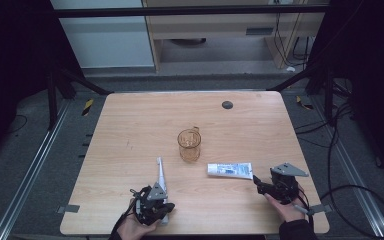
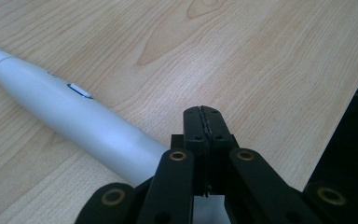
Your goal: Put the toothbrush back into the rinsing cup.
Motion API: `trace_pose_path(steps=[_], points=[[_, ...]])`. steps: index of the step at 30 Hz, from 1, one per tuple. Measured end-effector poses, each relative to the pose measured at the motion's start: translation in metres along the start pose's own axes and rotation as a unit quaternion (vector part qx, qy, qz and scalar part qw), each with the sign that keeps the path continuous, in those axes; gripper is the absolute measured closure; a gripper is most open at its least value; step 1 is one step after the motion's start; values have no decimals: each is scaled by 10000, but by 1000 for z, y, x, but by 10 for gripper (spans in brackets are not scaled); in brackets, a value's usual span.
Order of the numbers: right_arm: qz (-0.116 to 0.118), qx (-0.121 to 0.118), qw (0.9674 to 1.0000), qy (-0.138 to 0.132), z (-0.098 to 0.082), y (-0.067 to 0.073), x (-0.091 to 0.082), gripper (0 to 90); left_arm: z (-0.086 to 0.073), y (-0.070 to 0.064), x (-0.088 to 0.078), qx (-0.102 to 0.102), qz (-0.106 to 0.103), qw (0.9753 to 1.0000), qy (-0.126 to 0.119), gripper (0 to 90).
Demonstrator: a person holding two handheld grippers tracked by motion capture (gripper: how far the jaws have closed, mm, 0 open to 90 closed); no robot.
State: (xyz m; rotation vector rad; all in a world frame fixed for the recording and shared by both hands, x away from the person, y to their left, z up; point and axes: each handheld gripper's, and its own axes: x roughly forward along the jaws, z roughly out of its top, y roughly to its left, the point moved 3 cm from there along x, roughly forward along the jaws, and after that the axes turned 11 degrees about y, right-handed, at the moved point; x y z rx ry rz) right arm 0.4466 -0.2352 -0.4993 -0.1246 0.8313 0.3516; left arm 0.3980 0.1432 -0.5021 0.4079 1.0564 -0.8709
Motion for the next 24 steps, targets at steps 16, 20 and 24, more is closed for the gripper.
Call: trace_pose_path(steps=[16, 20, 24], points=[[-19, -15, 10000, -6, 0, 0, 0, 287, -11, 7, -11, -153, 57, 9998, -69, 895], [-18, -30, 10000, -5, 0, 0, 1, 287, -15, 11, -16, -214, 79, 9997, -90, 896], [13, 14, 10000, 8, 0, 1, 0, 287, -20, 14, -19, -281, 110, 9995, -92, 895]])
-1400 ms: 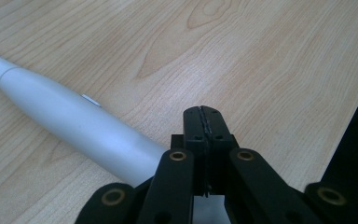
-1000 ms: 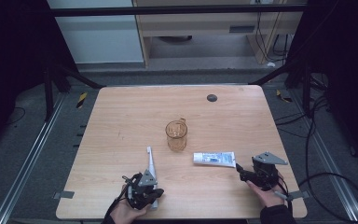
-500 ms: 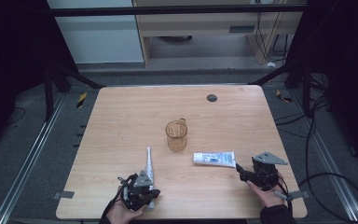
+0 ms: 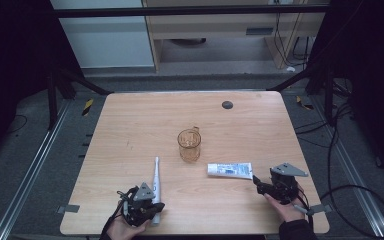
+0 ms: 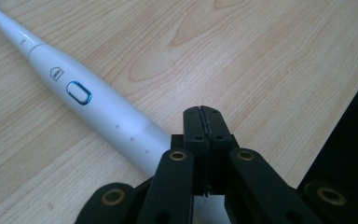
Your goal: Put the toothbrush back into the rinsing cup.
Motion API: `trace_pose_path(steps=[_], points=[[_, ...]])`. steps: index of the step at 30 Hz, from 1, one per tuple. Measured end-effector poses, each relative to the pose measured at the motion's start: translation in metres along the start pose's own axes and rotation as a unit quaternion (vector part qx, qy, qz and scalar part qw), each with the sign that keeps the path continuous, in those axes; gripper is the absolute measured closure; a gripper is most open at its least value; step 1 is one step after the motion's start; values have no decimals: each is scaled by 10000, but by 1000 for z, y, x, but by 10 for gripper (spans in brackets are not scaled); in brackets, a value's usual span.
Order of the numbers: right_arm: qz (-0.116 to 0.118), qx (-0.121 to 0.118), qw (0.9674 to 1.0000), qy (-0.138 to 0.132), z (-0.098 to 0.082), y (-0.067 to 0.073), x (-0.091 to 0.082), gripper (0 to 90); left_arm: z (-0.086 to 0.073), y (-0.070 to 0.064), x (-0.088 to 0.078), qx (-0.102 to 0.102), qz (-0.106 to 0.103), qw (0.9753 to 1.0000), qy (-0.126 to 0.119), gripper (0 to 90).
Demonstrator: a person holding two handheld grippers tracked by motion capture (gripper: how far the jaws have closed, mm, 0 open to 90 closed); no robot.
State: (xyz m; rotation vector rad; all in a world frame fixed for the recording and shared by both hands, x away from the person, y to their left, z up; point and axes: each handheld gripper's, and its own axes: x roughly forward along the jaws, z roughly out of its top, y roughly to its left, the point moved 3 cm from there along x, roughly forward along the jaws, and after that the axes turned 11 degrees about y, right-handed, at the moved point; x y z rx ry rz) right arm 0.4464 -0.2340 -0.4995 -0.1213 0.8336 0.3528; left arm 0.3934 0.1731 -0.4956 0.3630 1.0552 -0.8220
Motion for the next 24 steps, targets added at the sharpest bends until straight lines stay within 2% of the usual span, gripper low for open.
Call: trace_pose_path(steps=[11, 18, 24], points=[[-5, 2, 10000, -3, 0, 0, 0, 287, -8, 6, -5, -108, 145, 9998, 51, 895], [-27, -31, 10000, -2, 0, 0, 1, 287, -17, 13, -10, -268, 169, 9995, 77, 896], [-19, -23, 10000, 5, 0, 0, 1, 287, -20, 15, -10, -266, 239, 9993, 137, 895]])
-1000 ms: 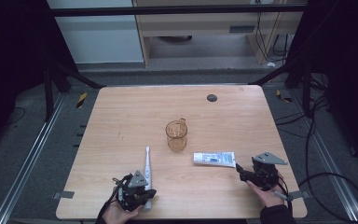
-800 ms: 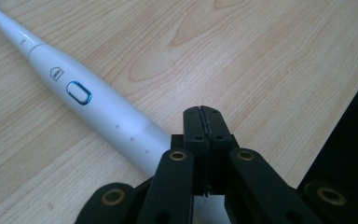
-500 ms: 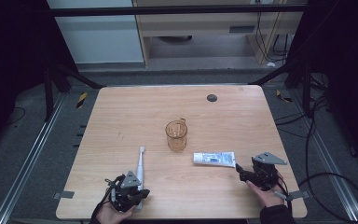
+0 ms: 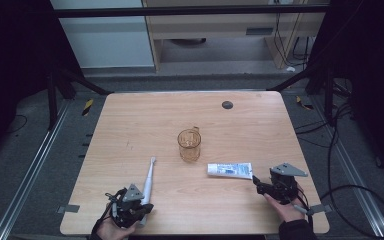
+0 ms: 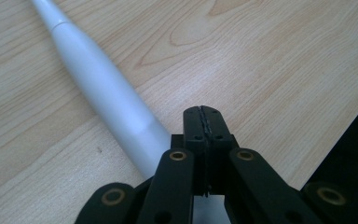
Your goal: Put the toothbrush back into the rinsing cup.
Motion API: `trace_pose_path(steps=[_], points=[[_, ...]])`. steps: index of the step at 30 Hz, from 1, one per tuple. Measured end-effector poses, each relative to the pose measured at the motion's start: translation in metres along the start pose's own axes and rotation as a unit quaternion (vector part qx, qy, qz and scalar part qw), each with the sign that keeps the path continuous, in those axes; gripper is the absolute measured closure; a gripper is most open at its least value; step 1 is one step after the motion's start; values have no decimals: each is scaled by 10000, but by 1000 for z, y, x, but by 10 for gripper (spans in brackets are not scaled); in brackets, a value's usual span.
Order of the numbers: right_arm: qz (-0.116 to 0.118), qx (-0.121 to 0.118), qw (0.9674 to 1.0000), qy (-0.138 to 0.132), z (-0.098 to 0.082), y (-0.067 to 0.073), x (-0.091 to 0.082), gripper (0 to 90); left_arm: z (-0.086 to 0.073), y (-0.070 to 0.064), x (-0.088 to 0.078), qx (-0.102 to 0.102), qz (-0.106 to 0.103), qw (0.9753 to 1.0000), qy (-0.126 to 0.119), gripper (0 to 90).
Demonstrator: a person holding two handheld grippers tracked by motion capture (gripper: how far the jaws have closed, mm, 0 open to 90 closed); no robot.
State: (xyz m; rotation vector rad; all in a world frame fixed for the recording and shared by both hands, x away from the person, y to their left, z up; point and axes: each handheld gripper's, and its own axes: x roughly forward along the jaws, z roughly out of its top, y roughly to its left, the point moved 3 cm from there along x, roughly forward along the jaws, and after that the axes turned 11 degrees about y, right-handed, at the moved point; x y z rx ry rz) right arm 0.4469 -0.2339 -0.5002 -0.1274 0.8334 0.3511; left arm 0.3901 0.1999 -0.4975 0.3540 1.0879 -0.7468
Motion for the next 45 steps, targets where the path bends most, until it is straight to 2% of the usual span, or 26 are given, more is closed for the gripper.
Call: trace_pose_path(steps=[8, 12, 17, 20, 21, 24, 27, 31, 33, 37, 39, 41, 42, 43, 45], points=[[-4, 0, 10000, 4, 0, 0, 0, 287, -2, 3, -2, -37, 13, 10000, -26, 895], [-4, 3, 10000, -13, 0, 0, 0, 287, 1, 5, -8, -95, -27, 9997, -233, 840], [-15, 16, 10000, -19, 0, -1, 0, 287, 8, 16, -21, -220, 280, 9979, -541, 729], [-23, 24, 10000, -24, 0, -1, 0, 287, 14, 26, -27, -382, 550, 9948, -774, 648], [-27, 30, 10000, -22, 1, -1, 0, 286, 16, 29, -29, -415, 632, 9939, -803, 588], [-44, 37, 10000, -14, 0, -2, 0, 285, 21, 37, -31, -498, 835, 9903, -993, 538], [-27, 69, 10000, -3, 1, -2, 0, 282, 28, 46, -32, -558, 1045, 9877, -1024, 460], [-45, 86, 10000, 3, 1, -2, 0, 280, 39, 57, -34, -641, 1208, 9849, -1058, 447], [-46, 76, 10000, 1, 1, -3, 0, 280, 44, 61, -36, -592, 1256, 9838, -1133, 447], [-61, 65, 10000, 11, 1, -4, 0, 280, 55, 68, -40, -702, 1304, 9824, -1136, 445], [-40, 96, 9999, 25, 1, -4, 0, 280, 61, 70, -42, -803, 1260, 9824, -1119, 390], [-70, 63, 10000, 19, 1, -4, 1, 280, 68, 73, -42, -863, 1268, 9828, -1033, 377], [-69, 64, 10000, 20, 1, -4, 1, 280, 72, 75, -42, -835, 1175, 9844, -1005, 371], [-61, 74, 10000, 24, 1, -4, 1, 280, 75, 76, -42, -855, 1136, 9849, -988, 373], [-60, 77, 9999, 30, 1, -4, 2, 280, 81, 77, -41, -884, 1194, 9843, -954, 363]])
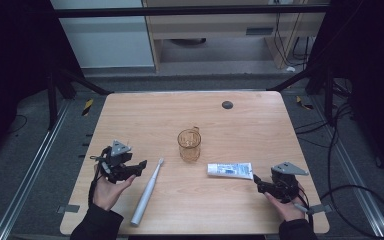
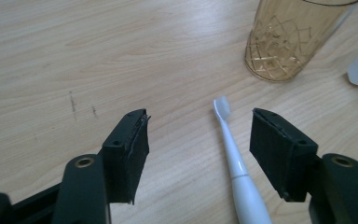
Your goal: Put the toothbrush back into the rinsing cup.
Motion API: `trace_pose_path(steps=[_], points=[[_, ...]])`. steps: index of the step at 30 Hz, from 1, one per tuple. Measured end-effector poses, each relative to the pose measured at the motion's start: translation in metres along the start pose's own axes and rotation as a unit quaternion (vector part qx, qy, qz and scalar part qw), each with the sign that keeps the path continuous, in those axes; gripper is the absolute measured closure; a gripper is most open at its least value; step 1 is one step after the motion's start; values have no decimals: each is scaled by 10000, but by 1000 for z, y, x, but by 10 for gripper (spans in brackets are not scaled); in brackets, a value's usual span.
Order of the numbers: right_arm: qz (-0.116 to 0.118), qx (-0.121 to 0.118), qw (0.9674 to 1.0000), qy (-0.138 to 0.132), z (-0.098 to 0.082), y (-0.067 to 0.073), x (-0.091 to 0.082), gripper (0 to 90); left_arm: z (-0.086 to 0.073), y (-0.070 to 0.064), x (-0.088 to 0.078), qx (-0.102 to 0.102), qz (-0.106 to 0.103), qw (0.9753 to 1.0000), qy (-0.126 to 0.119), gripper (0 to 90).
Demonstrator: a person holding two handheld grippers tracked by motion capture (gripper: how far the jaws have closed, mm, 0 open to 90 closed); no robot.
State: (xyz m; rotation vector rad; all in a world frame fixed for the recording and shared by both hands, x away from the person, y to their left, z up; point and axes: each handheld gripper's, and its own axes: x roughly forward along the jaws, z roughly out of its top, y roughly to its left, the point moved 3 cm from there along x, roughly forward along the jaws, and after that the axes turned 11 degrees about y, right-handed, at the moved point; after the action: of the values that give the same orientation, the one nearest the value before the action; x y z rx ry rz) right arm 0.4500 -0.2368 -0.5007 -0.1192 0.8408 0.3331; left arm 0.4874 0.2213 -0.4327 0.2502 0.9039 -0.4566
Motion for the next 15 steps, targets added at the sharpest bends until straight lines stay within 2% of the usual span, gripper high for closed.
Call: trace_pose_path(steps=[4, 8, 13, 15], points=[[-4, -47, 10000, -7, 0, -1, 0, 280, 2, -2, 7, -78, 15, 9998, 189, 329], [5, -42, 10000, 11, 0, -2, 0, 280, -4, -5, 16, -4, 46, 9991, 410, 320], [13, -59, 10000, 3, 0, -1, -1, 281, -10, -7, 27, 30, -67, 9971, 754, 316], [19, -61, 10000, 24, 0, -1, -1, 281, -11, -8, 29, 50, -99, 9966, 819, 319]])
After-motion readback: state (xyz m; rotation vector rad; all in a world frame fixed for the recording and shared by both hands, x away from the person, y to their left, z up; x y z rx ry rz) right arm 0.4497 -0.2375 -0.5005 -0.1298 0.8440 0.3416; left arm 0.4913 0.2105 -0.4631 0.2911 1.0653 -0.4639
